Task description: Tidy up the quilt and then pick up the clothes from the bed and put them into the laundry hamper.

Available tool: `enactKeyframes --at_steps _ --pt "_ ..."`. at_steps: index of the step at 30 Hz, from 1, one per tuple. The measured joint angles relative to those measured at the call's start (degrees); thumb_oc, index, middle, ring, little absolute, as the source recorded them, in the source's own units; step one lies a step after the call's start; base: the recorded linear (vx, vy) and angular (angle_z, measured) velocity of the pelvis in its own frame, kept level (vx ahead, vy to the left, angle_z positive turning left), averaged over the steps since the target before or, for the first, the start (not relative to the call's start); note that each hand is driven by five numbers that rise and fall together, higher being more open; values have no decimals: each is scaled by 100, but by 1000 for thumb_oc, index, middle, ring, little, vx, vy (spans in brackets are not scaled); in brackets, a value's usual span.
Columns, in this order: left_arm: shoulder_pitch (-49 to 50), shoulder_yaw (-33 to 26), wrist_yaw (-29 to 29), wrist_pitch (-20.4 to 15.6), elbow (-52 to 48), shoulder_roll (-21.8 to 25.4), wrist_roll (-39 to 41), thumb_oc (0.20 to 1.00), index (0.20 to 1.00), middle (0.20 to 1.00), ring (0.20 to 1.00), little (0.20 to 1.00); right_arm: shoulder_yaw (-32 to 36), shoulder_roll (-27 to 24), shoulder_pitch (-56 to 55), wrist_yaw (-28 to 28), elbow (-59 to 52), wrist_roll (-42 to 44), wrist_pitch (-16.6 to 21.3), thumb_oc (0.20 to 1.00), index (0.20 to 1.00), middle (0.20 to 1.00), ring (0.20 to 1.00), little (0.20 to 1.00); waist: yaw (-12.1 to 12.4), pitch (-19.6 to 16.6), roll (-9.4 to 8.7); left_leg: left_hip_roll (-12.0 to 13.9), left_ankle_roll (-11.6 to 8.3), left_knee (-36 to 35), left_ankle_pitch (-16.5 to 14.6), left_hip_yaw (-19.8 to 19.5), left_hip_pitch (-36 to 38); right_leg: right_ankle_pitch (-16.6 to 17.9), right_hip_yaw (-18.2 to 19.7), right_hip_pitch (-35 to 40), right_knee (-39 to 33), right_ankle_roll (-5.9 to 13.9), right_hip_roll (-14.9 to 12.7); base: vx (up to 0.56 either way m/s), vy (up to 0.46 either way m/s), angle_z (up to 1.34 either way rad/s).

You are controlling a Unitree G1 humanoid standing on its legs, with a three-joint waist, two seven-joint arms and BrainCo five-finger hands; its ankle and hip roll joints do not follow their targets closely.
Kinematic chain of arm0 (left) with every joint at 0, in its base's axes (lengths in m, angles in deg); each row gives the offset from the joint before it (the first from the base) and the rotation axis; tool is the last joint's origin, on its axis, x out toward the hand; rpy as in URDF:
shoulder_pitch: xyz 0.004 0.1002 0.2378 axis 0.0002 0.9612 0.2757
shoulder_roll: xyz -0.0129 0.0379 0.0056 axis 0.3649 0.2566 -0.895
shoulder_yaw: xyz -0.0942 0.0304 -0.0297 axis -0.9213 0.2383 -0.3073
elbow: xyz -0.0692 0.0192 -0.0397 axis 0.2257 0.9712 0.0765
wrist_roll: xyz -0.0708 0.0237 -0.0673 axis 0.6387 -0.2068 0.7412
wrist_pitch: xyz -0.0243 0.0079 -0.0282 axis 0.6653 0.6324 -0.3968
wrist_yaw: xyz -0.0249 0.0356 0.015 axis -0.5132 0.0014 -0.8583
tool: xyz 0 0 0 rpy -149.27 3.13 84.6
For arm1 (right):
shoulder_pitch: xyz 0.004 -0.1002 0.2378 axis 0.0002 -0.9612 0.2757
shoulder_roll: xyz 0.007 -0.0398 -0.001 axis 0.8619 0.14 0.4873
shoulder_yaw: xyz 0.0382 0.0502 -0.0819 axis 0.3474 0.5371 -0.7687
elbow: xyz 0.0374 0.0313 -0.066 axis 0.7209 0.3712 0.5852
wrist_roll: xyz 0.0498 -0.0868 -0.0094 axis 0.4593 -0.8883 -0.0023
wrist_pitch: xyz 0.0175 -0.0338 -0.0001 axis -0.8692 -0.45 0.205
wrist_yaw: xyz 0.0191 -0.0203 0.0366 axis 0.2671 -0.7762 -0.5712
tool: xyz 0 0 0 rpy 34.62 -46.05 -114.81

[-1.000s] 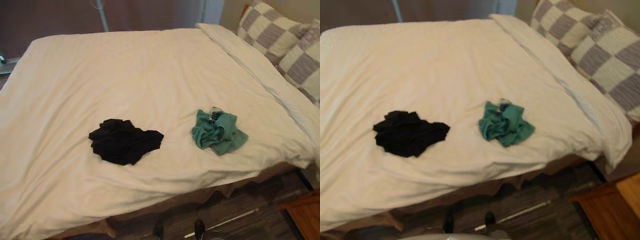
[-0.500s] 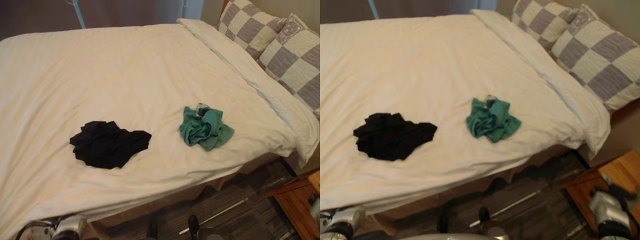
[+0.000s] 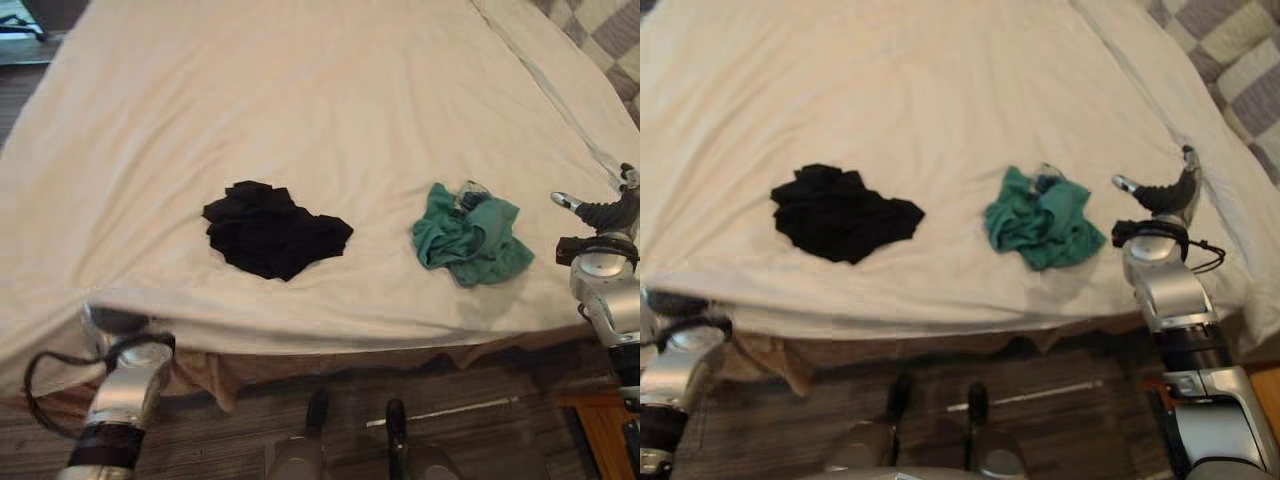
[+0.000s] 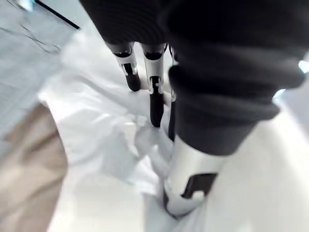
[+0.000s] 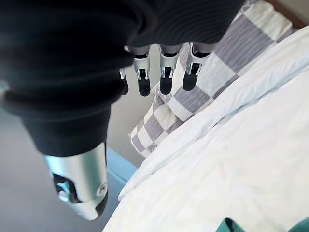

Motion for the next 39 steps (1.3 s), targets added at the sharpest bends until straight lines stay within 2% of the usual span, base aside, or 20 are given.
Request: enactKeyframes --at_steps 3,6,10,13,16,19,24,26,29,31,34,35,36,39 --pt "-365 -229 -404 -3 -703 437 -122 1000 1000 1000 1000 1000 -47 31 3 -155 -140 -19 -198 1000 1000 1000 1000 1000 -1 -1 41 -59 11 -3 -55 -66 185 1 -3 251 -123 1 -49 25 -77 1" --pt "-642 -367 -782 -9 -1100 558 -323 1000 1000 1000 1000 1000 -210 44 1 -245 -135 -179 -392 1000 1000 1000 1000 1000 -36 -22 81 -106 -30 19 -62 -101 271 26 -25 419 -256 -17 -98 2 -80 5" --pt "-649 -467 -1246 -2 -1198 570 -548 1000 1000 1000 1000 1000 -328 148 2 -300 -89 -203 -509 1000 1000 1000 1000 1000 -34 -73 170 -105 -42 22 -50 -136 353 36 -69 525 -296 -20 -93 -16 -103 4" --pt "-649 -468 -1379 -6 -1130 696 -566 1000 1000 1000 1000 1000 -516 222 9 -344 -83 -201 -580 1000 1000 1000 1000 1000 -14 -106 222 -85 -59 22 -61 -170 401 12 -132 611 -301 -48 -73 -14 -56 11" --pt "-605 -658 -1466 -9 -1082 776 -574 1000 1000 1000 1000 1000 -649 283 5 -368 88 -197 -606 1000 1000 1000 1000 1000 70 -187 360 -77 -85 21 -77 -248 388 -6 -190 626 -301 -77 -59 4 -39 10" --pt "-609 -694 -1373 -1 -801 998 -568 1000 1000 1000 1000 1000 -797 283 6 -360 340 -195 -602 1000 1000 1000 1000 1000 120 -308 457 -70 -156 17 -127 -301 359 -14 -262 635 -300 -85 -48 37 6 13" --pt "-612 -575 -984 76 -250 996 -532 1000 1000 1000 1000 1000 -1129 316 4 -402 472 -204 -590 1000 1000 1000 1000 1000 92 -486 556 -68 -153 -2 -124 -292 319 -29 -262 593 -300 -94 -47 85 51 2" --pt "-613 -405 -760 110 -3 976 -472 1000 1000 1000 1000 1000 -1284 359 1 -492 497 -212 -591 1000 1000 1000 1000 1000 23 -500 553 -63 -153 -3 -123 -282 297 -29 -243 556 -299 -96 -44 -44 66 -8" --pt "-689 -56 -431 62 330 940 -438 1000 1000 1000 1000 1000 -1543 360 153 -509 494 -227 -590 1000 1000 1000 1000 1000 -53 -625 563 -62 -98 22 7 -129 -107 43 -117 85 -278 -75 -44 -224 76 -20" --pt "-1295 451 -126 -148 851 941 -428 1000 1000 1000 1000 1000 -1848 347 578 -459 708 -224 -602 1000 1000 1000 1000 1000 -178 -608 578 -72 -92 23 196 -91 -556 182 -81 -399 -265 -69 -53 -230 109 -10" --pt "-2057 901 143 -462 1224 937 -437 1000 1000 1000 1000 1000 -2239 354 1230 -461 814 -220 -562 1000 1000 1000 1000 1000 -222 -271 596 -73 -116 23 292 66 -837 352 63 -735 -283 -19 -53 -76 124 -25" --pt "-2057 901 143 -462 1224 937 -437 1000 1000 1000 1000 1000 -2239 354 1230 -461 814 -220 -562 1000 1000 1000 1000 1000 -222 -271 596 -73 -116 23 292 66 -837 352 63 -735 -283 -19 -53 -26 146 -14" --pt "-2717 1449 345 -682 1556 1000 -482 1000 1000 1000 1000 1000 -2482 356 1492 -456 898 -213 -477 1000 1000 1000 1000 1000 -346 22 605 -72 -149 20 279 137 -895 386 117 -830 -273 -13 -61 -4 69 -16" --pt "-3242 1683 489 -780 1789 1003 -542 1000 1000 1000 1000 1000 -2570 362 1665 -461 1035 -211 -357 1000 1000 1000 1000 1000 -439 282 622 -85 -148 20 279 240 -924 410 235 -908 -273 2 -70 -18 90 -22"
